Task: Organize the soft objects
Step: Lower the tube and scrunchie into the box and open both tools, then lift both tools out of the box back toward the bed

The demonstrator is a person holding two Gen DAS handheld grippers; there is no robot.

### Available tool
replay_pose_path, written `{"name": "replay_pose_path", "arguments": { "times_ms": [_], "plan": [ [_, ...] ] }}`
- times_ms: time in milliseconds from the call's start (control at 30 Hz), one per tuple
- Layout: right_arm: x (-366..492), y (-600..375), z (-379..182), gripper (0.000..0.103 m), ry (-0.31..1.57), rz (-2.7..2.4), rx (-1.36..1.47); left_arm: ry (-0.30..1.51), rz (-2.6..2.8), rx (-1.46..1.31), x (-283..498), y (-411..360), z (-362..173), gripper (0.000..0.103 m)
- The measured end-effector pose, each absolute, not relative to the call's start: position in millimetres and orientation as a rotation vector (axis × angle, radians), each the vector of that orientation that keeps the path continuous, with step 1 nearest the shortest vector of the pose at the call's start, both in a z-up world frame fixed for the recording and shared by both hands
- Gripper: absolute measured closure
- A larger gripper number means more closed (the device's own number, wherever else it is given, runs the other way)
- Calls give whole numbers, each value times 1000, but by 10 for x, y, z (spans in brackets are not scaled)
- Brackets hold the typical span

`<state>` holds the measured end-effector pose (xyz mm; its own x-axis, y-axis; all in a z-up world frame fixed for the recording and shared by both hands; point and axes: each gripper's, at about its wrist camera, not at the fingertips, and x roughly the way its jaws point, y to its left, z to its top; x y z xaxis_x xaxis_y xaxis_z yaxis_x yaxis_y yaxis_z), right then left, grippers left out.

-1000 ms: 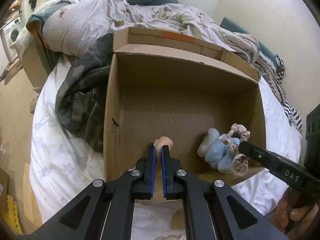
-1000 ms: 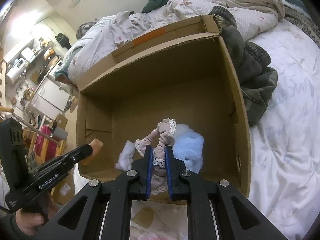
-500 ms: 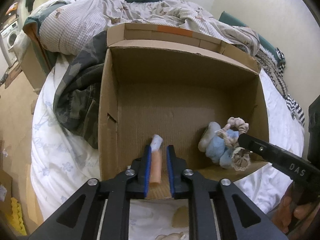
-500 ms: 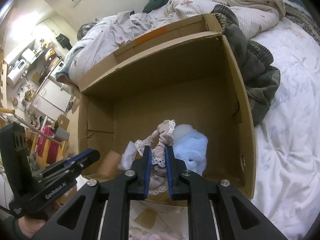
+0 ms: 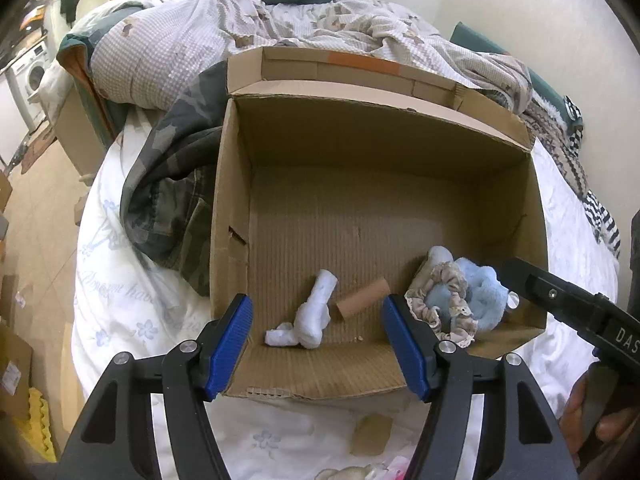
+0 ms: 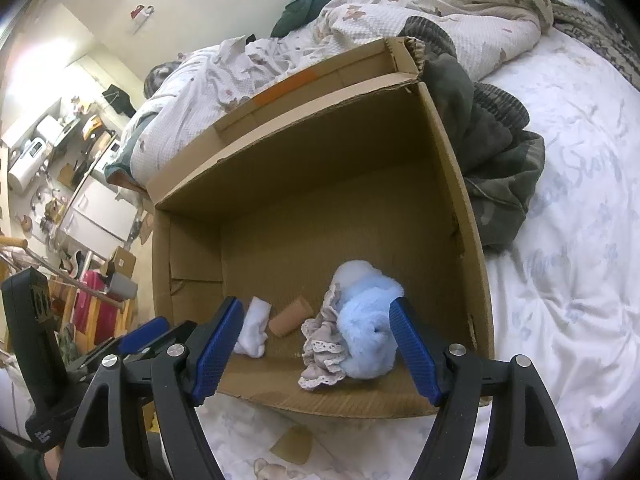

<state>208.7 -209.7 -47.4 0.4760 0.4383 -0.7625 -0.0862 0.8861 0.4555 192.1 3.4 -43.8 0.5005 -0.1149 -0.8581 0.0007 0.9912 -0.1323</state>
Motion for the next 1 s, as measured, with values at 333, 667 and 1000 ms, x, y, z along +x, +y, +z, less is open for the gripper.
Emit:
{"name": "replay_pose_path", "arguments": {
  "times_ms": [333,667,1000],
  "plan": [
    [2074,-2102,-442,23,1027,328,381,1015,-69,-103,1857,28,-377,38],
    [1899,-2201,-341,23,1005,291,393,959,-52,-70,1650,82,-203,38],
    [1648,-2242,-154,23,977,298,362,948,-12,-100,1424,236,-65,38]
  ]
}}
